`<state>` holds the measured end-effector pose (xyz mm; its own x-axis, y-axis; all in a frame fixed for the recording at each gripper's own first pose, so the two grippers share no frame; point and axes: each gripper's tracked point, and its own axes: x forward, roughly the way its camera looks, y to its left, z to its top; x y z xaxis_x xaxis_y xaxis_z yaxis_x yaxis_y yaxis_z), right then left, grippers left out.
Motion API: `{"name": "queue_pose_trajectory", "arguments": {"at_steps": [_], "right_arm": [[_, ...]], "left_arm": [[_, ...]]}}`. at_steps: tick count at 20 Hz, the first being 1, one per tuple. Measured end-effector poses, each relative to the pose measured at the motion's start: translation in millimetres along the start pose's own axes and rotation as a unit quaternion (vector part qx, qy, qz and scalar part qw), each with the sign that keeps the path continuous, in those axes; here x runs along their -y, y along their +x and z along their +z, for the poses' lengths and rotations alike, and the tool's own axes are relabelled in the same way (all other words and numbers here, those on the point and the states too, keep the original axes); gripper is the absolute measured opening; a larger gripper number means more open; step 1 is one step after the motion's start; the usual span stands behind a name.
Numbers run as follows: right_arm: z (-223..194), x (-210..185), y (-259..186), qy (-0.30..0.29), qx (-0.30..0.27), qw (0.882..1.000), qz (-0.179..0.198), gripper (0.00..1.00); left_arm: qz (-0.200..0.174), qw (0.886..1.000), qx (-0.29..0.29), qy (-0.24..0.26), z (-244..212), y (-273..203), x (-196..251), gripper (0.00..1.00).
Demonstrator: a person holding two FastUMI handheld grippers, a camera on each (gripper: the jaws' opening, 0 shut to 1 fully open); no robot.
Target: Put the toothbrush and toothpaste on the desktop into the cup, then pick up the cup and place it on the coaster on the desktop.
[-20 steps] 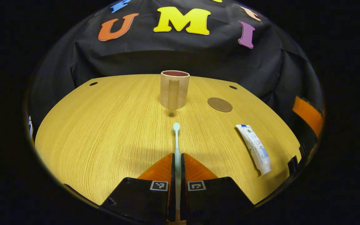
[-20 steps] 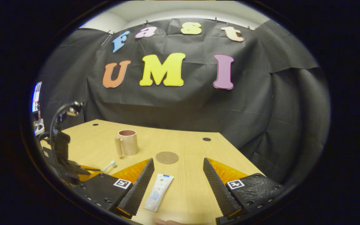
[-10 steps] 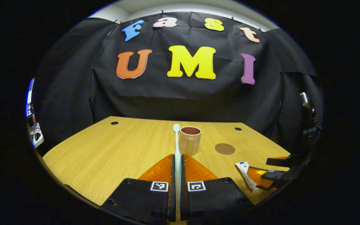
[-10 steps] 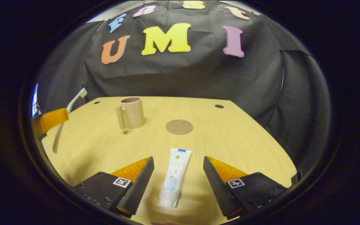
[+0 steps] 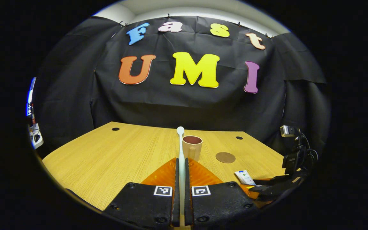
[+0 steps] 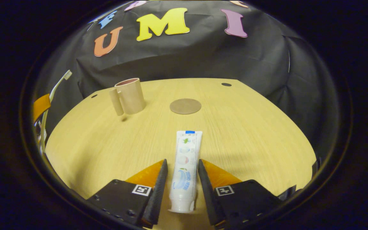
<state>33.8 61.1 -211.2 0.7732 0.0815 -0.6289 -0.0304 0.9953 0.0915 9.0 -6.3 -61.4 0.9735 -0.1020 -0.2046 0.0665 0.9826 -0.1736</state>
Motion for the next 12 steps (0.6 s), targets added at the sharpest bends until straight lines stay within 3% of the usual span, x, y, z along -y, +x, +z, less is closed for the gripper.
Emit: {"name": "queue_pose_trajectory", "arguments": {"at_steps": [4,7,12], "right_arm": [[2,1,1,0.006,0.01,1.0,0.007,0.39],[5,0,-2,0.015,0.019,1.0,0.02,0.32],[45,-6,-33,0.023,0.087,0.995,0.051,0.32]], "left_arm": [[0.001,1.0,-0.01,0.008,-3,1,4,0.08],[-0.009,1.0,-0.024,-0.003,-11,5,11,0.08],[-0.012,1.0,-0.024,-0.005,-9,11,12,0.08]]}}
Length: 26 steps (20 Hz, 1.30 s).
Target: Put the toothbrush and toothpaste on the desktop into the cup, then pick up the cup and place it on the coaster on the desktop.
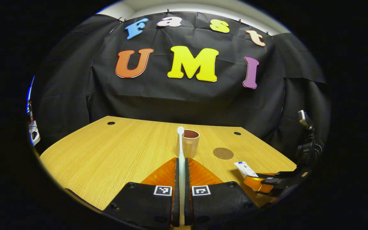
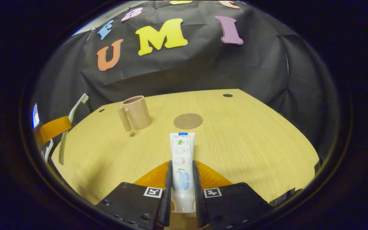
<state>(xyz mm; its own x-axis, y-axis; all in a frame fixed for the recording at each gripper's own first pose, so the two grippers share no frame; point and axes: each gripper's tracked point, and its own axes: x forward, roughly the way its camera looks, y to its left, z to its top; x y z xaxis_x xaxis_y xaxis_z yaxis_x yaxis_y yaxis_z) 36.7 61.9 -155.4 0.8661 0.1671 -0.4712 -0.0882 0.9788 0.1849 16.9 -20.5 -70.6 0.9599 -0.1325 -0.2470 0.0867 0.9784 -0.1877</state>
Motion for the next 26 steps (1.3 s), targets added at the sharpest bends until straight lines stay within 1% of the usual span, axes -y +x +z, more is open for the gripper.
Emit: {"name": "queue_pose_trajectory", "arguments": {"at_steps": [3,5,6,7,8,9,10,11,12,13,14,15,16,17,18,19,21,23,26], "right_arm": [[46,-7,-26,-0.006,0.069,0.998,0.01,0.32],[82,-8,-53,-0.01,0.13,0.991,0.01,0.32],[95,-6,-64,-0.011,0.154,0.988,0.004,0.32],[104,0,-75,-0.013,0.179,0.984,-0.01,0.32],[113,3,-84,-0.016,0.201,0.979,-0.019,0.34],[118,4,-93,-0.015,0.218,0.975,-0.024,0.32],[117,4,-98,-0.012,0.22,0.975,-0.02,0.31],[114,4,-98,-0.009,0.214,0.977,-0.016,0.34],[110,6,-95,-0.008,0.206,0.978,-0.012,0.31],[107,9,-91,-0.007,0.198,0.98,-0.012,0.31],[107,11,-88,-0.003,0.194,0.981,-0.012,0.34],[104,13,-86,-0.001,0.189,0.982,-0.011,0.34],[102,14,-84,-0.001,0.183,0.983,-0.009,0.31],[102,17,-83,0.001,0.183,0.983,-0.009,0.31],[104,19,-82,0.002,0.183,0.983,-0.011,0.34],[104,20,-80,0.0,0.181,0.983,-0.011,0.31],[102,23,-77,0.004,0.176,0.984,-0.011,0.31],[102,24,-75,0.007,0.171,0.985,-0.009,0.31],[100,29,-71,0.008,0.168,0.986,-0.012,0.31]], "left_arm": [[-0.001,1.0,0.002,0.002,1,0,5,0.08],[-0.002,1.0,0.006,0.007,4,1,9,0.08],[-0.003,1.0,0.008,0.009,6,1,10,0.08],[-0.006,1.0,0.008,0.009,7,0,14,0.08],[-0.008,1.0,0.003,0.007,7,1,17,0.08],[-0.006,1.0,0.0,0.015,9,3,18,0.08],[-0.001,1.0,0.004,0.022,19,5,18,0.08],[-0.006,1.0,0.007,0.02,30,12,21,0.08],[-0.012,1.0,0.015,0.018,43,19,23,0.08],[-0.014,0.999,0.031,0.018,64,31,25,0.08],[-0.014,0.999,0.035,0.018,77,42,26,0.08],[-0.013,0.999,0.042,0.022,89,52,25,0.08],[-0.015,0.999,0.045,0.022,102,64,26,0.08],[-0.014,0.998,0.054,0.02,114,76,25,0.08],[-0.013,0.998,0.062,0.018,126,90,25,0.08],[-0.009,0.997,0.07,0.015,136,104,23,0.08],[0.009,0.996,0.083,0.019,146,134,15,0.08],[0.004,0.997,0.079,0.014,141,160,16,0.08],[-0.005,0.998,0.067,0.009,130,187,20,0.08]]}}
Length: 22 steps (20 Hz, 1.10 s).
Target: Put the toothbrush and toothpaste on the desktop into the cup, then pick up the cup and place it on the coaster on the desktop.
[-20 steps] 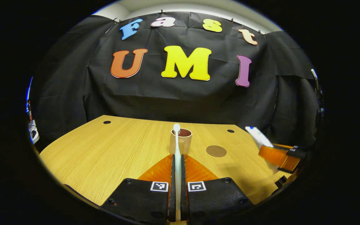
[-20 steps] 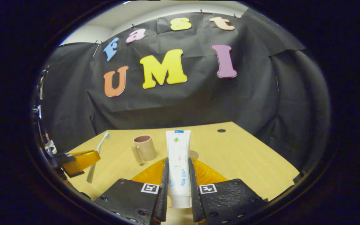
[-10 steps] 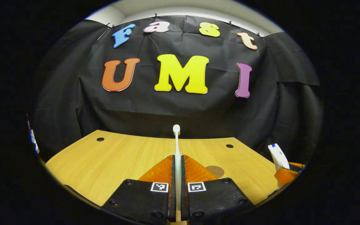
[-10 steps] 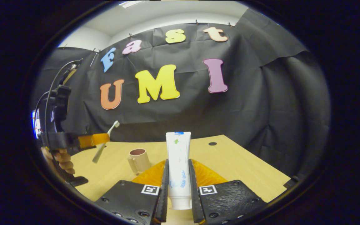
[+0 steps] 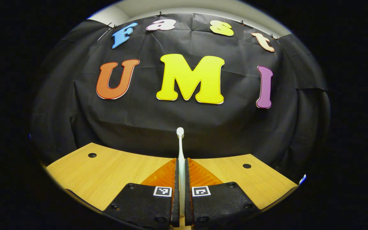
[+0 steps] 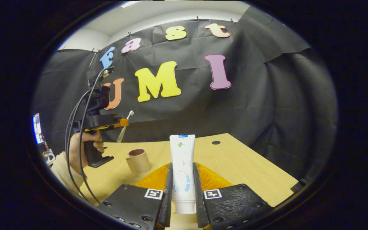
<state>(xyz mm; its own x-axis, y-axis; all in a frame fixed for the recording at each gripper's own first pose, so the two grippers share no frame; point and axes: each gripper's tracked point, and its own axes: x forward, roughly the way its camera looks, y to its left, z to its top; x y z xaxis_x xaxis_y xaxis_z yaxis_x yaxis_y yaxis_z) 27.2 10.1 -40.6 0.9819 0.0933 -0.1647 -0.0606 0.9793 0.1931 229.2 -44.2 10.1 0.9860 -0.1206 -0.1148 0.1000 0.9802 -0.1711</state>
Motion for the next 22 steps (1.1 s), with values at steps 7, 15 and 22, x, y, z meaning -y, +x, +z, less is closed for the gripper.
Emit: {"name": "queue_pose_trajectory", "arguments": {"at_steps": [7,15,22], "right_arm": [[-5,-2,3,0.001,-0.008,1.0,0.002,0.34],[-11,-4,4,-0.006,-0.013,1.0,0.0,0.34],[-12,-4,4,-0.008,-0.016,1.0,0.001,0.34]], "left_arm": [[-0.003,1.0,-0.025,-0.008,-18,9,-2,0.12],[-0.011,1.0,-0.017,0.014,-13,-1,4,0.14],[-0.012,1.0,-0.009,0.019,-11,1,-1,0.14]]}}
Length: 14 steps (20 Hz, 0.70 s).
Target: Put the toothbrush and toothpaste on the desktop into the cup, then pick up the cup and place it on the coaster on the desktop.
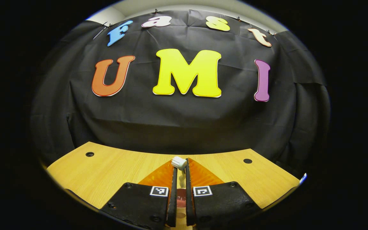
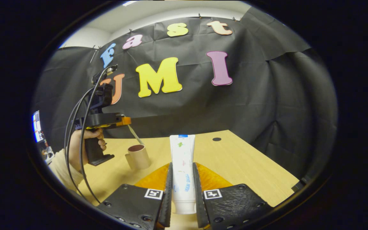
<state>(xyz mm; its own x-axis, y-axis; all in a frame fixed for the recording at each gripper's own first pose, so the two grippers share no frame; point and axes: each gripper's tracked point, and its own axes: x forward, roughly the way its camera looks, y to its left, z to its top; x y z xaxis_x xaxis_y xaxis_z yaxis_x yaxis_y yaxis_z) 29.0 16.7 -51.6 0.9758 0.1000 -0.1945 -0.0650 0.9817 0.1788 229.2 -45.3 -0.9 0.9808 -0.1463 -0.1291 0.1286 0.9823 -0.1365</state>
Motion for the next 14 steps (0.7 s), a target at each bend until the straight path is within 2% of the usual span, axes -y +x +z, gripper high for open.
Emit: {"name": "queue_pose_trajectory", "arguments": {"at_steps": [4,6,14], "right_arm": [[-1,0,0,0.0,-0.003,1.0,-0.001,0.31],[-2,1,1,0.0,-0.003,1.0,-0.002,0.34],[-5,-1,2,-0.002,-0.006,1.0,-0.003,0.34]], "left_arm": [[0.012,1.0,-0.006,0.011,-1,1,-6,0.11],[0.023,1.0,-0.006,0.019,0,1,-11,0.04],[0.016,0.998,0.04,0.044,36,-18,-2,0.02]]}}
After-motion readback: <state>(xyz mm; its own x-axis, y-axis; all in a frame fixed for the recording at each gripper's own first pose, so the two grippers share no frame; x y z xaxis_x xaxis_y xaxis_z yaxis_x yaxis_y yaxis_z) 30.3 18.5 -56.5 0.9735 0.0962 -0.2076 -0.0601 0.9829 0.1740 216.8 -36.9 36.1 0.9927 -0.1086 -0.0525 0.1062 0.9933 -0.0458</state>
